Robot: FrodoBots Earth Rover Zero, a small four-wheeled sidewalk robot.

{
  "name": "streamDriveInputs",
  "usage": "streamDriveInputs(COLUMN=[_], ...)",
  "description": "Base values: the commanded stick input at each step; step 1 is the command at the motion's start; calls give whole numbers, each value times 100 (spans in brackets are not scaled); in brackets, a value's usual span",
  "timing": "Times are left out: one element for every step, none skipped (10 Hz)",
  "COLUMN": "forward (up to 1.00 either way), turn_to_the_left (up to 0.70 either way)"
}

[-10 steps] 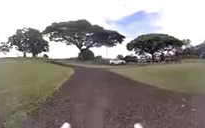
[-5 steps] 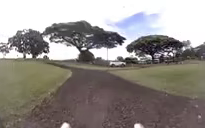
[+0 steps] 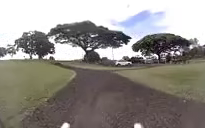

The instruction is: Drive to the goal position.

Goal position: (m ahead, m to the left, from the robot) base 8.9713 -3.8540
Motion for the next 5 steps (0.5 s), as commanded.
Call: streamDriveInputs(forward=[70,70,70,70,70], turn_to_the_left=[0,0,0,0,0])
